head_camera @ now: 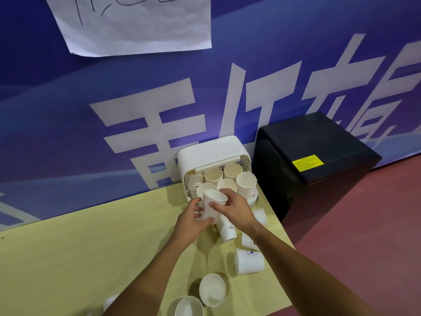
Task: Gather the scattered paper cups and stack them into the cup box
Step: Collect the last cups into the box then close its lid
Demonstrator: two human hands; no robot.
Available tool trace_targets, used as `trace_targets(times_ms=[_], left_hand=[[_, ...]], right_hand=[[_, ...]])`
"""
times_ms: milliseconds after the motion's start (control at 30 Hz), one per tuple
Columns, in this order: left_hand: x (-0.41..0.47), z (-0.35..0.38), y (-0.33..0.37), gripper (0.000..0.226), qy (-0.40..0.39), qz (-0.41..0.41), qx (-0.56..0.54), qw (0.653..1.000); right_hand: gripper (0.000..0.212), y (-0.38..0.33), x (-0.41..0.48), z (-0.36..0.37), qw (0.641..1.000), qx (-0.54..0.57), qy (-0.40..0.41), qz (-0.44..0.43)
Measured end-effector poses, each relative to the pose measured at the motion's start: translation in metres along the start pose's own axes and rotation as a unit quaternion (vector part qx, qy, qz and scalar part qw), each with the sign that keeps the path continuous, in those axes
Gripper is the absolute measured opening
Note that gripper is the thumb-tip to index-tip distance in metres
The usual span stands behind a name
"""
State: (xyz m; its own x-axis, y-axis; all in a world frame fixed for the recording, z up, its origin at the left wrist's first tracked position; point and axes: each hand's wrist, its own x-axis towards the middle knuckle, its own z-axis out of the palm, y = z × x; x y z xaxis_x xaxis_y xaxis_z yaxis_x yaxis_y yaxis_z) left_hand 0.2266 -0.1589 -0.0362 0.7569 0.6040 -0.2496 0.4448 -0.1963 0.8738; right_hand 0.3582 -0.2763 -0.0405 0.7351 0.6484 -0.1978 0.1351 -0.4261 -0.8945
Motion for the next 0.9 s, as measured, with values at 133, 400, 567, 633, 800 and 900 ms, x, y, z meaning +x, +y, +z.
trace_targets(times_ms=[133, 400, 567, 633, 800, 900], left_hand=[[-0.002, -0.001, -0.011, 0.064, -0.006, -0.017, -0.003, 1.000], [-0.013, -0.019, -0.035, 0.059, 0.011, -0.060, 0.019, 0.998], [-0.014, -0.033, -0.046, 0.057, 0.026, -0.077, 0.027, 0.996], [-0.015, -0.036, -0.049, 0.056, 0.032, -0.080, 0.029, 0.996], [-0.013, -0.040, -0.058, 0.057, 0.041, -0.086, 0.029, 0.995], [-0.012, -0.042, -0.062, 0.058, 0.041, -0.087, 0.033, 0.995]], right_hand=[[0.068, -0.005, 0.004, -0.014, 0.996, 0.022, 0.084, -0.006], [0.073, -0.013, 0.031, -0.022, 0.987, -0.028, 0.158, -0.016], [0.068, -0.011, 0.036, -0.010, 0.989, -0.082, 0.125, -0.018], [0.072, -0.008, 0.040, -0.007, 0.989, -0.085, 0.123, -0.011], [0.083, -0.007, 0.047, -0.002, 0.987, -0.115, 0.111, -0.001], [0.080, -0.005, 0.046, 0.001, 0.981, -0.149, 0.124, -0.002]])
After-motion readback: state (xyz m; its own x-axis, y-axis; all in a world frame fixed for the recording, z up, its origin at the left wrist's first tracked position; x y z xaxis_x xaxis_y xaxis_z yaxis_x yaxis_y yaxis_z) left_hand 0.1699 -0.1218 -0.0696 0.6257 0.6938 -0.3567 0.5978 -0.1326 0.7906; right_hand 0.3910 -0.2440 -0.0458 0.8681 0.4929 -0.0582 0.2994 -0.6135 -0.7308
